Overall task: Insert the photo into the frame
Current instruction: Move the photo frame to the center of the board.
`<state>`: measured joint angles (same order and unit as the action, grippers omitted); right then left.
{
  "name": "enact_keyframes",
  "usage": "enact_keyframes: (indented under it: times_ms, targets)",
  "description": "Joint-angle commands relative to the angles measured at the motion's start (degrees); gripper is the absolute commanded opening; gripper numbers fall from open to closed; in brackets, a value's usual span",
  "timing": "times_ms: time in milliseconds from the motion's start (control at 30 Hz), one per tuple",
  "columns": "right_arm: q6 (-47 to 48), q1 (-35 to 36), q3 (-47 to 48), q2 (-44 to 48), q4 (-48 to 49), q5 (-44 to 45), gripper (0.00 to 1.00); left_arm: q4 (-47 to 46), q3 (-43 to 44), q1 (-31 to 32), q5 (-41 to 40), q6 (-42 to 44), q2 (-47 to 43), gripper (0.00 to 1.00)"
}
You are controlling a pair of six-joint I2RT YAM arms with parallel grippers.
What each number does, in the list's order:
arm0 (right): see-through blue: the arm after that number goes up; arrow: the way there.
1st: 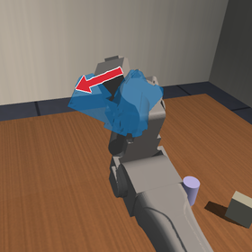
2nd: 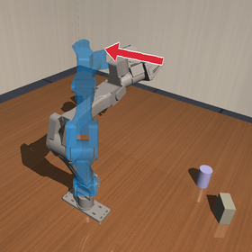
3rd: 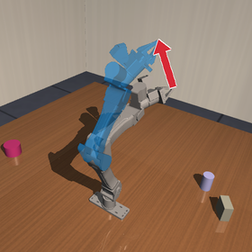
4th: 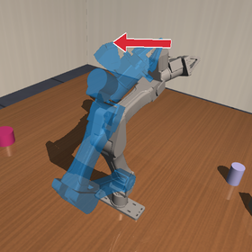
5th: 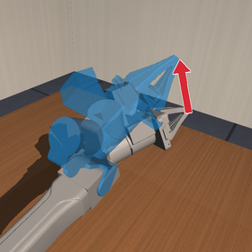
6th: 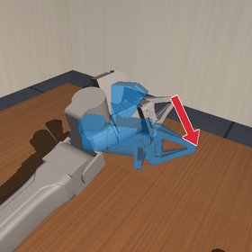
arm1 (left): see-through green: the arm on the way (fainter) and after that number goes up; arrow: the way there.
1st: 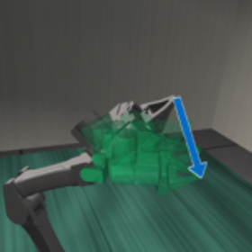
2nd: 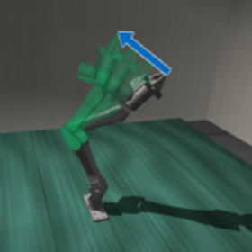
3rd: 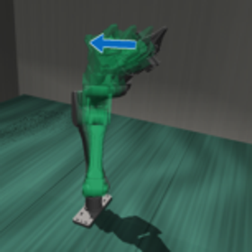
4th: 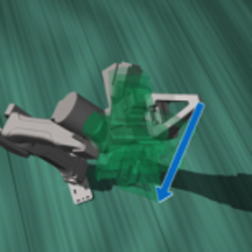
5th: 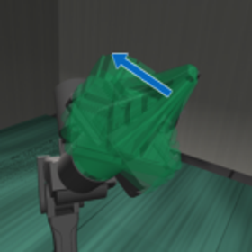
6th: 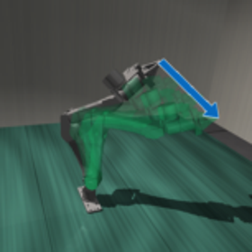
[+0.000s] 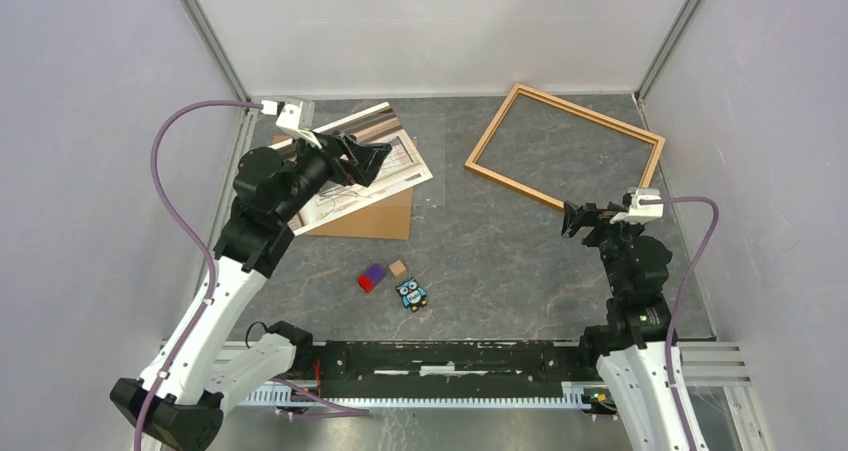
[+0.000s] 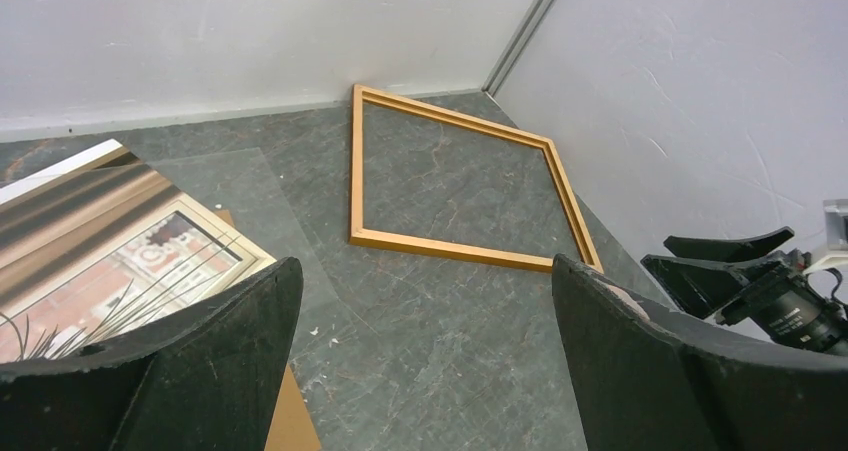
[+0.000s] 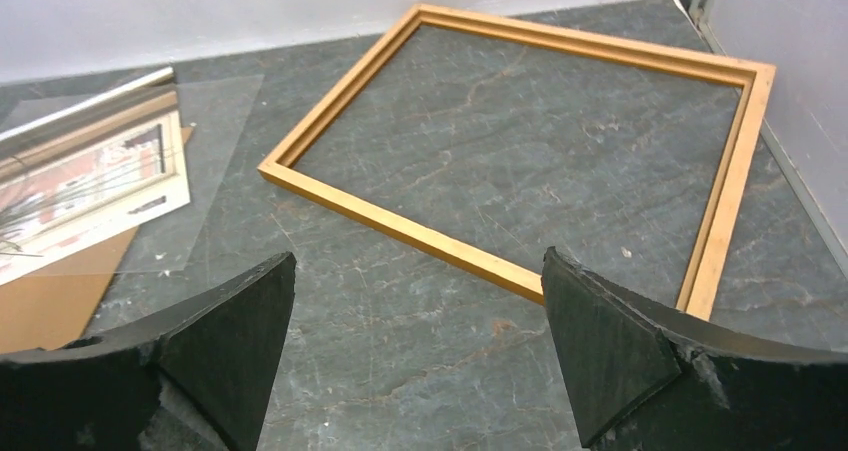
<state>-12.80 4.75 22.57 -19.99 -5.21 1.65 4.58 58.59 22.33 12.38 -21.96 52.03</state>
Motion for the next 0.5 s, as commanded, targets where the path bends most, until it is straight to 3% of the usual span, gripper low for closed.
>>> enact_keyframes:
  times_ms: [0, 267, 467]
  targets:
    - [1.0, -0.1, -1.3, -4.5, 2.8, 3.2, 0.98, -2.1, 1.9, 0.2, 0.6, 1.1, 1.0, 1.0]
    - [5.0, -0.1, 2.6, -25.6, 11.9, -0.9, 0.98, 0.2, 3.4, 0.3, 1.1, -0.4, 4.4, 1.0]
    - [6.7, -0.1, 16.5, -48.7, 9.9, 4.8, 0.98, 4.2, 6.9, 0.3, 5.4, -2.2, 10.1, 1.0]
